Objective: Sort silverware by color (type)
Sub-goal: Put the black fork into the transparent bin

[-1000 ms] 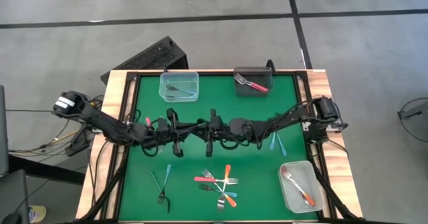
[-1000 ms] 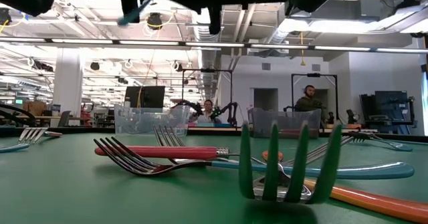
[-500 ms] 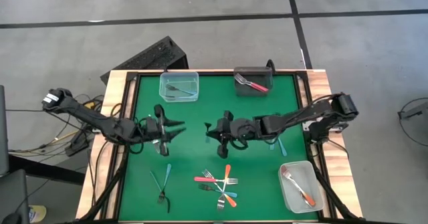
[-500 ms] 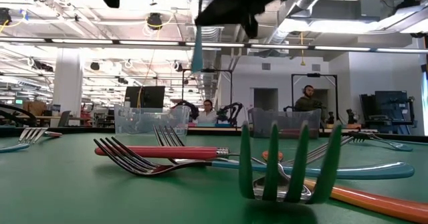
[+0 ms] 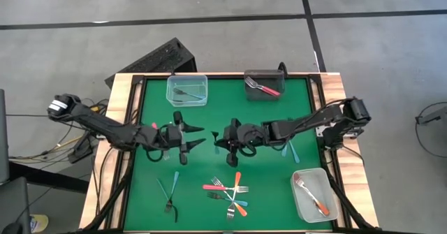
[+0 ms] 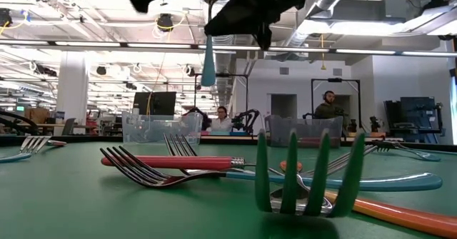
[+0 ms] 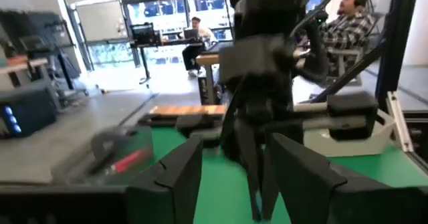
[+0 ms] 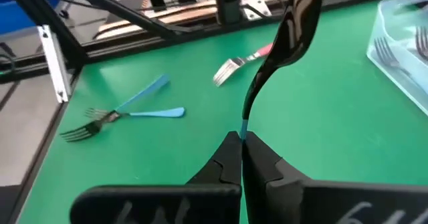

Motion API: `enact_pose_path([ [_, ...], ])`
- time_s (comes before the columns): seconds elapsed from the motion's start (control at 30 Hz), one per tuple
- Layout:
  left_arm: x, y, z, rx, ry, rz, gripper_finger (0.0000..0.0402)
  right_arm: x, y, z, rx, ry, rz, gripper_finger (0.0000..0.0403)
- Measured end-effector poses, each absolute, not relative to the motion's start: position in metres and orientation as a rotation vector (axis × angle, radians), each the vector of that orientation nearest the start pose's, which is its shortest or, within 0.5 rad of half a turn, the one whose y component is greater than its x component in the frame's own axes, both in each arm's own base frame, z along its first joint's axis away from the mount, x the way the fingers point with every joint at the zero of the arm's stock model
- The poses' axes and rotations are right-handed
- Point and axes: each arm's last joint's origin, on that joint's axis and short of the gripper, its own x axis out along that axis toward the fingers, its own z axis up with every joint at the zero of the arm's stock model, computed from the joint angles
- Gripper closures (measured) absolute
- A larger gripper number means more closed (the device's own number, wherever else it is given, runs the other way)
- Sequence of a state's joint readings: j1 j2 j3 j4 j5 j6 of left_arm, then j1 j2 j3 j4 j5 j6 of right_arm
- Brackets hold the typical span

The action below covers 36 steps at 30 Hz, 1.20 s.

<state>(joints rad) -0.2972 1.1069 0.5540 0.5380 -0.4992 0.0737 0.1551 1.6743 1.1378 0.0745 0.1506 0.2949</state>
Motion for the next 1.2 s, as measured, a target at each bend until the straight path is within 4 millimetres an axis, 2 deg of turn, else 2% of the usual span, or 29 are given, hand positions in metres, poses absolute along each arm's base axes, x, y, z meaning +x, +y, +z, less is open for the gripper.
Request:
enact_pose_path([
  [0.27, 0.257, -0.056, 0.278, 0.194, 0.139, 0.186, 0.0219, 0.370, 0.053, 0.247, 0.226, 0.482, -0.069, 0.0392],
  [0.47, 0.271, -0.056, 0.289, 0.266, 0.175, 0.190, 0.0245, 0.369, 0.054, 0.245, 0.223, 0.500, -0.069, 0.0392],
  [0.57, 0.271, -0.056, 0.293, 0.292, 0.197, 0.187, 0.0282, 0.368, 0.057, 0.245, 0.221, 0.505, -0.063, 0.0392],
  [0.7, 0.269, -0.056, 0.293, 0.308, 0.252, 0.172, 0.0366, 0.367, 0.059, 0.243, 0.216, 0.525, -0.062, 0.0392],
  [0.77, 0.269, -0.054, 0.294, 0.309, 0.269, 0.146, 0.0391, 0.367, 0.059, 0.243, 0.212, 0.527, -0.061, 0.0391],
  [0.87, 0.270, -0.052, 0.293, 0.299, 0.291, 0.138, 0.0399, 0.366, 0.059, 0.243, 0.214, 0.530, -0.067, 0.0389],
  [0.97, 0.268, -0.049, 0.295, 0.294, 0.292, 0.200, 0.0400, 0.367, 0.058, 0.244, 0.215, 0.515, -0.076, 0.0376],
  [1.1, 0.259, -0.037, 0.300, 0.281, 0.299, 0.421, 0.0401, 0.366, 0.058, 0.248, 0.223, 0.483, -0.147, 0.0330],
  [1.2, 0.245, -0.019, 0.300, 0.164, 0.236, 0.542, 0.0401, 0.363, 0.061, 0.252, 0.248, 0.452, -0.230, 0.0296],
])
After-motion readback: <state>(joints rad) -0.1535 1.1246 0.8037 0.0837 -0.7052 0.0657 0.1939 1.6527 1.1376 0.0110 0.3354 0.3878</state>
